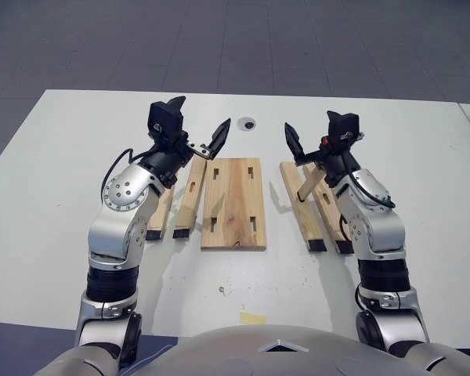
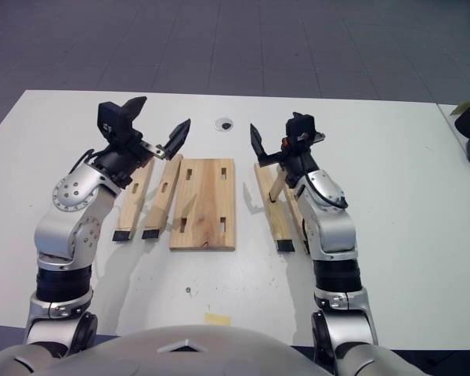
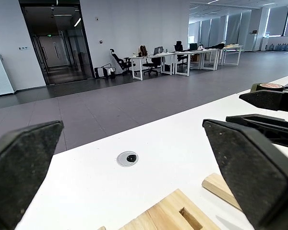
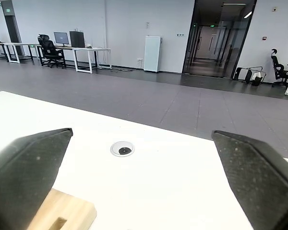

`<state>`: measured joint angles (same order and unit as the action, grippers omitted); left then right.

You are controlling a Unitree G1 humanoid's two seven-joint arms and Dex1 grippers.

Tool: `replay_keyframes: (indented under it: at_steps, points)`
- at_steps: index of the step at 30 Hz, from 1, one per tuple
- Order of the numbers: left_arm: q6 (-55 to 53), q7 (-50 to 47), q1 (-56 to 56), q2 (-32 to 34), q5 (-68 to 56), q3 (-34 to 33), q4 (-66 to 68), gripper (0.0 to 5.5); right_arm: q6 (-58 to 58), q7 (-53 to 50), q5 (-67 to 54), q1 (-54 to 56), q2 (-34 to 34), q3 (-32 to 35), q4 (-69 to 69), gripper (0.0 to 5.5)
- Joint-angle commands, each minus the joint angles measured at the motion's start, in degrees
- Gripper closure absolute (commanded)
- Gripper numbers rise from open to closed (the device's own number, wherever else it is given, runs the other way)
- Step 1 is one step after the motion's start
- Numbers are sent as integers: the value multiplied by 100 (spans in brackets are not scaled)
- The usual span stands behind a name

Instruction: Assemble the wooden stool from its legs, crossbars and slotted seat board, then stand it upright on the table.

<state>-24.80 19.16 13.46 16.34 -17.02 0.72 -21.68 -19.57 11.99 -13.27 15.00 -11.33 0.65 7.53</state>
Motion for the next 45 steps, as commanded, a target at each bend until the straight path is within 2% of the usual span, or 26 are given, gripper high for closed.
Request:
replay_keyframes:
  at_steps: [1, 6, 9, 12, 15, 21, 26, 33, 45]
  points:
    - [-43, 2, -31, -5, 34, 39, -68, 10, -203, -24, -428, -93, 301, 240, 133, 12]
    - [-50, 1, 4, 125, -10, -218, -18, 10, -560, -255, -1277, 586, 354, 870, 1072, 12]
    - [-107, -156, 31, 42, -101, -446, -82, 10, -876, -390, -1731, 945, 100, 1269, 1566, 12]
    - [-211, -327, -57, -41, -181, -618, -182, 10, -1320, -198, -1867, 442, -345, 1358, 1911, 12]
    - [-286, -402, -193, -7, -175, -692, -241, 10, -1639, 275, -1864, -751, -738, 955, 2378, 12]
    - [-428, -316, -160, 95, -193, -679, -219, 10, -1761, 216, -1438, -2064, -756, 191, 2740, 12]
    - [-444, -235, -164, 153, -138, -581, -184, 10, -2010, -91, -923, -2552, -809, -128, 2493, 12]
    - [-456, -138, -220, 181, -49, -411, -232, 10, -2385, 74, -754, -2983, -978, -296, 2208, 12]
    - [-355, -213, -404, 52, 55, -291, -317, 10, -2977, 384, -372, -2897, -1415, -778, 2133, 12]
